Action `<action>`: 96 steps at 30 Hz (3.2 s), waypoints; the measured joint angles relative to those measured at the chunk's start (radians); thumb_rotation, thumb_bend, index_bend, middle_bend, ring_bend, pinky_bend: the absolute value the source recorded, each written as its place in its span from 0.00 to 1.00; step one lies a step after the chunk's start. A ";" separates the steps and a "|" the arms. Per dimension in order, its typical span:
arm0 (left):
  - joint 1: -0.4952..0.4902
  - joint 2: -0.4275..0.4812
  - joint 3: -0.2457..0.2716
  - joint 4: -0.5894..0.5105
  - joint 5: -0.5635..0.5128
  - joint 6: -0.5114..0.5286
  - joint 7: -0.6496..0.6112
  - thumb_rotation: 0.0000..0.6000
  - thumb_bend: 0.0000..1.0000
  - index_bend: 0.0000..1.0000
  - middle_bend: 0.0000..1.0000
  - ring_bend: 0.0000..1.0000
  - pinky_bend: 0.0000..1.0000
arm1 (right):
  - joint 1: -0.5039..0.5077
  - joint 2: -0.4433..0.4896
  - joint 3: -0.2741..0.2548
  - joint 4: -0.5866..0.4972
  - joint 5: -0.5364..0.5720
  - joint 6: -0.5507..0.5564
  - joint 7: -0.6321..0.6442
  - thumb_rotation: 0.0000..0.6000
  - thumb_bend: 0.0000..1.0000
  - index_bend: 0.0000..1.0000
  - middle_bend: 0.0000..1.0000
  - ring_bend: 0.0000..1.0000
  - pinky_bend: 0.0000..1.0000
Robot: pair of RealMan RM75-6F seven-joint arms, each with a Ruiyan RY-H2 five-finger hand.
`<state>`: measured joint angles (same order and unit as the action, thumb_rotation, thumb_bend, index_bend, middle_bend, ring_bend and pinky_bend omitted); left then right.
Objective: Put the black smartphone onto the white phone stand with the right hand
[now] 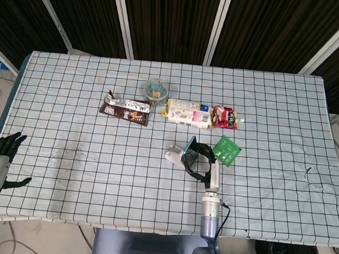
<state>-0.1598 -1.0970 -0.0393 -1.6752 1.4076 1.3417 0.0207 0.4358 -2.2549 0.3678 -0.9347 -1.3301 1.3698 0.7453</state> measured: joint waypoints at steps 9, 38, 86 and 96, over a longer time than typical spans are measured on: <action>-0.001 0.001 0.000 -0.003 -0.004 -0.003 0.002 1.00 0.00 0.00 0.00 0.00 0.00 | 0.001 0.000 0.000 0.002 0.002 -0.006 0.000 1.00 0.47 0.70 0.66 0.40 0.28; 0.000 0.002 0.001 -0.007 -0.009 -0.005 0.005 1.00 0.00 0.00 0.00 0.00 0.00 | 0.000 0.018 -0.019 -0.025 0.011 -0.055 -0.051 1.00 0.30 0.47 0.41 0.16 0.20; 0.015 -0.007 0.004 -0.004 0.010 0.036 0.028 1.00 0.00 0.00 0.00 0.00 0.00 | -0.114 0.557 -0.086 -0.528 -0.045 -0.018 -0.395 1.00 0.11 0.00 0.00 0.00 0.14; 0.018 -0.011 0.007 0.001 0.016 0.043 0.053 1.00 0.00 0.00 0.00 0.00 0.00 | -0.205 0.901 -0.158 -0.767 -0.021 -0.067 -0.471 1.00 0.11 0.00 0.00 0.00 0.14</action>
<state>-0.1418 -1.1084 -0.0326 -1.6740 1.4240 1.3848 0.0740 0.2312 -1.3535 0.2098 -1.7013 -1.3508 1.3027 0.2740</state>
